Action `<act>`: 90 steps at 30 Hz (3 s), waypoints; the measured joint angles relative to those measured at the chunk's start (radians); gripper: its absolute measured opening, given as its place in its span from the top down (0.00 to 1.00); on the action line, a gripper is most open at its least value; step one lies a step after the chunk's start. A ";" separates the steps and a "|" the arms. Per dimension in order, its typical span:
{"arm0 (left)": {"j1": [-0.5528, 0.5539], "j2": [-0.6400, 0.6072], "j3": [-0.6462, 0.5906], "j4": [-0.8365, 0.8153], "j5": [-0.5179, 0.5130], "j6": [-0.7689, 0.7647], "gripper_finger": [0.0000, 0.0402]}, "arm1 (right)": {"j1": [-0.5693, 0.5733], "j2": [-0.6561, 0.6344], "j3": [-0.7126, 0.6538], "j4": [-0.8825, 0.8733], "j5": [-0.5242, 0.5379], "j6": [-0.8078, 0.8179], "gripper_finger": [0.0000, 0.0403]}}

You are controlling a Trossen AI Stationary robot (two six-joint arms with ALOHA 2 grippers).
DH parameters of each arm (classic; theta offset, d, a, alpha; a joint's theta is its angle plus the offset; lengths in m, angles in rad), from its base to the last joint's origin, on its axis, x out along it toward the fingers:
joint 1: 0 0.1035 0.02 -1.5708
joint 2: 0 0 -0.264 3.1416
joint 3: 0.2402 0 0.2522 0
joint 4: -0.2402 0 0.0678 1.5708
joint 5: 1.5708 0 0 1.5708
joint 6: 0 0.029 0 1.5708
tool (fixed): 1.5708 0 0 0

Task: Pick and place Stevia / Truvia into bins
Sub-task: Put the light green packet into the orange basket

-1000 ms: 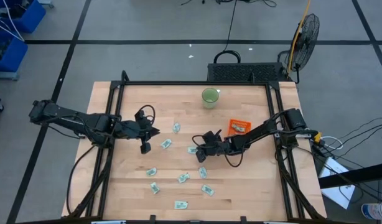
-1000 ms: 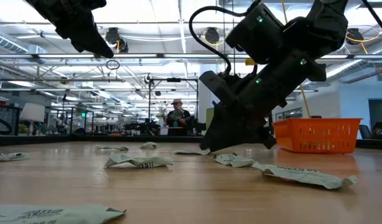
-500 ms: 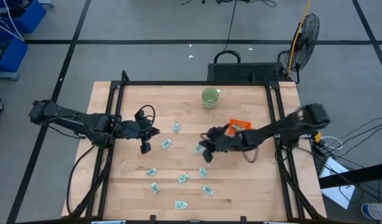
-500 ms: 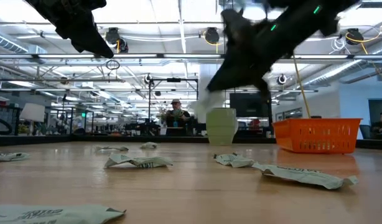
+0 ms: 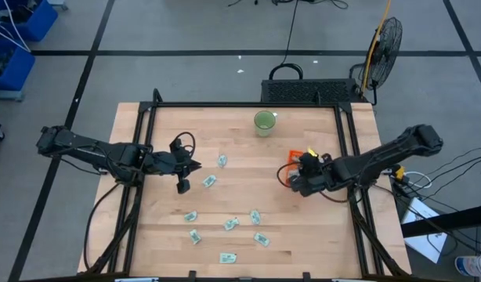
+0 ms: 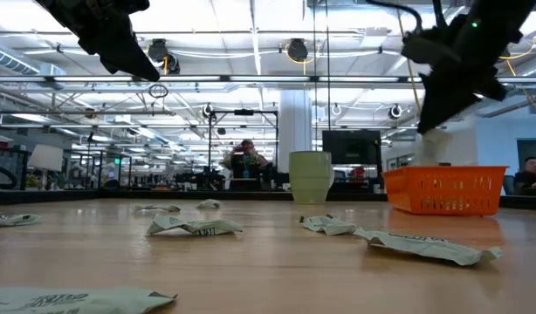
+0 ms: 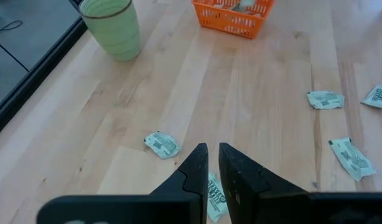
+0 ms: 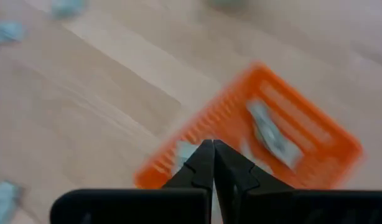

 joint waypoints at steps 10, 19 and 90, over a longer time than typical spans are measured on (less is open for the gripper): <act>0.000 0.000 0.000 0.000 0.000 -0.002 0.88 | -0.002 0.039 0.000 -0.067 -0.025 0.028 1.00; 0.000 0.000 0.000 0.000 0.001 -0.002 0.88 | -0.002 0.040 0.000 -0.077 -0.026 0.021 0.99; 0.002 0.000 -0.001 0.306 -0.020 0.125 0.88 | -0.162 0.488 0.000 1.202 -0.419 -0.728 0.80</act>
